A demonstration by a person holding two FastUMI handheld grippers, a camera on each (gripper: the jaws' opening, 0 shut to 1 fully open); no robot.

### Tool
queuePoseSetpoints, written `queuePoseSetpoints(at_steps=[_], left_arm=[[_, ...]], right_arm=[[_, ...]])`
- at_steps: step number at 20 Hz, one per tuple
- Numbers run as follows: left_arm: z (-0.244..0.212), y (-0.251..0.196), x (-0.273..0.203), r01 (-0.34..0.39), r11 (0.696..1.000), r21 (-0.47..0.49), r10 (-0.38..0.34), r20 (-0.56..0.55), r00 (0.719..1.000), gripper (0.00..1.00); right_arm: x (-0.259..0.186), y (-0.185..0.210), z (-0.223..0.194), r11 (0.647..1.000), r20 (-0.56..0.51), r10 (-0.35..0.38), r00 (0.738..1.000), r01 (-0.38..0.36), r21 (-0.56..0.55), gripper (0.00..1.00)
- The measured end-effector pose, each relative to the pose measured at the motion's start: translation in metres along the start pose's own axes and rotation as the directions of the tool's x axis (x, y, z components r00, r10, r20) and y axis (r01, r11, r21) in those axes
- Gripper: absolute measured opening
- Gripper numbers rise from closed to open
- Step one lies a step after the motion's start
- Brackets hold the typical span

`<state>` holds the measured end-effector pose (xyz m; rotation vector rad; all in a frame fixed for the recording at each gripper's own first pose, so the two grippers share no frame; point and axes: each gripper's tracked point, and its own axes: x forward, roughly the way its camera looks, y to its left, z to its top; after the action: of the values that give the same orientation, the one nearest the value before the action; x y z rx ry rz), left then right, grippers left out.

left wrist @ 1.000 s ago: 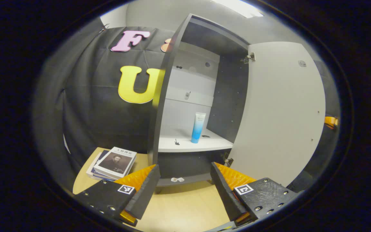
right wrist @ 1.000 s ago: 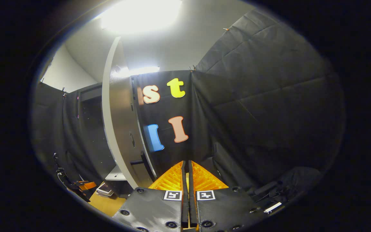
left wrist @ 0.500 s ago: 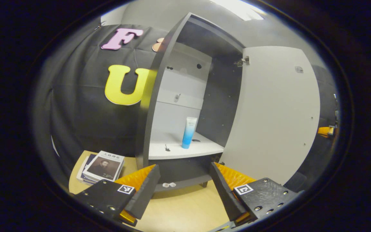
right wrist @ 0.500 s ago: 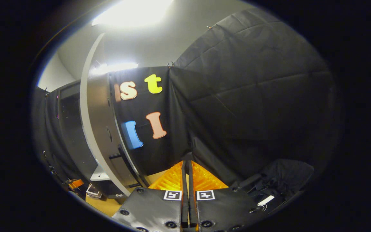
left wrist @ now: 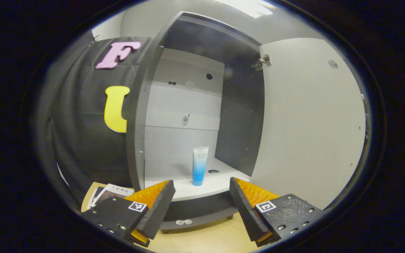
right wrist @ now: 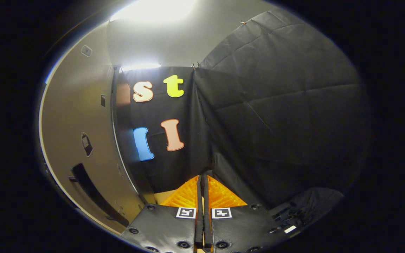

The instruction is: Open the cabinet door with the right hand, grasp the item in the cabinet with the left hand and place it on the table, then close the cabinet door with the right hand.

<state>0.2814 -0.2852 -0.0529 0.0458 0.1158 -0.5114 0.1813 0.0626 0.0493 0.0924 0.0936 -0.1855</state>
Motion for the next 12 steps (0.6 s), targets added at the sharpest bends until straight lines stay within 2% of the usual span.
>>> queuePoseSetpoints(at_steps=[3,4,5,8,9,10,12], left_arm=[[0.0,-0.006,0.041,-0.034,0.999,-0.014,0.034,0.002,0.999,0.94],[-0.003,-0.008,0.057,-0.038,0.998,-0.04,0.038,0.004,0.999,0.96],[-0.004,-0.009,0.07,-0.043,0.997,-0.059,0.044,0.009,0.999,0.96],[-0.008,-0.002,0.104,-0.076,0.994,-0.079,0.076,0.002,0.997,0.96],[-0.006,0.001,0.114,-0.087,0.993,-0.08,0.088,0.002,0.996,0.96],[-0.005,0.003,0.121,-0.094,0.992,-0.08,0.094,0.004,0.996,0.96],[-0.001,0.009,0.137,-0.111,0.991,-0.071,0.112,0.01,0.994,0.96]], right_arm=[[0.035,-0.005,-0.003,0.999,-0.007,0.027,1.0,-0.027,-0.017,0.03],[0.049,-0.006,-0.006,0.999,-0.018,0.039,0.999,-0.04,-0.02,0.14],[0.06,-0.009,-0.007,0.999,-0.021,0.04,0.999,-0.04,-0.023,0.19],[0.091,-0.014,-0.008,0.997,-0.025,0.066,0.998,-0.066,-0.027,0.74],[0.101,-0.016,-0.009,0.997,-0.026,0.067,0.997,-0.068,-0.025,0.83],[0.108,-0.016,-0.011,0.997,-0.028,0.07,0.997,-0.071,-0.023,0.96],[0.12,-0.02,-0.01,0.998,-0.021,0.063,0.998,-0.063,-0.027,0.98]])
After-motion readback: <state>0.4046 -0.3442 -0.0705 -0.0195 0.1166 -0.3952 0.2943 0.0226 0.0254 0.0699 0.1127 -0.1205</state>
